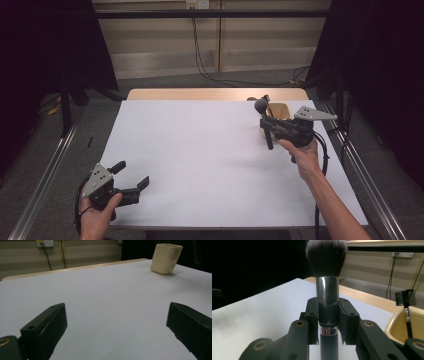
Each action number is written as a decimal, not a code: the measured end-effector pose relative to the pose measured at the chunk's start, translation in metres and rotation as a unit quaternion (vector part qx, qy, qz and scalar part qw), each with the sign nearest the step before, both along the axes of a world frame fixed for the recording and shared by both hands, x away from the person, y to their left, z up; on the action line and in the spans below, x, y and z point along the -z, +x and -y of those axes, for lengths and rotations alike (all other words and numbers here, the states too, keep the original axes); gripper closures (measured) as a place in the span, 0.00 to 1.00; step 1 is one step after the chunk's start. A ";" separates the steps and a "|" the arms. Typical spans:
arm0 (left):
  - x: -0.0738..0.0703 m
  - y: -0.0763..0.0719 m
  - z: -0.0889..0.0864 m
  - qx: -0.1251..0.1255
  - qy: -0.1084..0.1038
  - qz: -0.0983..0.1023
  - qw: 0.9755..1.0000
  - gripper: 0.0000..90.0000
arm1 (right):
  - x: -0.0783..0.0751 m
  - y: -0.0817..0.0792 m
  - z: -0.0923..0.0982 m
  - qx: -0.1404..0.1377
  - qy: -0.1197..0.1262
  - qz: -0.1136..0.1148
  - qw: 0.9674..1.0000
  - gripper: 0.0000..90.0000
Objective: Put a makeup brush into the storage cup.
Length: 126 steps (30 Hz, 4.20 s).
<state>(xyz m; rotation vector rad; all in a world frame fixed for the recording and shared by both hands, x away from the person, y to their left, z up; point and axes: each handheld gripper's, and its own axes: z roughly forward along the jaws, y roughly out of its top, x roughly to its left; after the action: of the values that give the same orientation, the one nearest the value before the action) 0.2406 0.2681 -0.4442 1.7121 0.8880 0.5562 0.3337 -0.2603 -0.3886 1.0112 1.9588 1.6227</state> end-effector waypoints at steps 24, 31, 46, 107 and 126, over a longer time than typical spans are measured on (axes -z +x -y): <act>0.000 0.001 -0.001 0.000 -0.002 0.002 1.000 0.04 | -0.041 0.034 0.018 0.061 -0.009 0.029 0.998 0.80; 0.000 0.002 -0.002 -0.006 -0.001 0.000 1.000 0.04 | -0.049 0.046 0.022 0.077 -0.011 0.039 0.996 0.80; 0.000 0.001 -0.001 -0.001 0.000 0.001 1.000 0.04 | -0.045 0.069 0.022 0.113 -0.020 0.042 0.993 0.80; 0.000 0.001 -0.001 0.003 0.003 -0.001 1.000 0.04 | 0.021 0.077 0.037 0.134 -0.020 0.005 0.991 0.80; 0.000 0.001 -0.002 0.002 0.005 -0.001 1.000 0.04 | 0.025 0.071 0.039 0.128 -0.019 -0.001 0.992 0.78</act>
<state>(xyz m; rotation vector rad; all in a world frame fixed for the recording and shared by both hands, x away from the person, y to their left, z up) 0.2419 0.2699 -0.4442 1.7237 0.8837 0.5572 0.4044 -0.2997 -0.4131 1.1946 1.7712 1.4380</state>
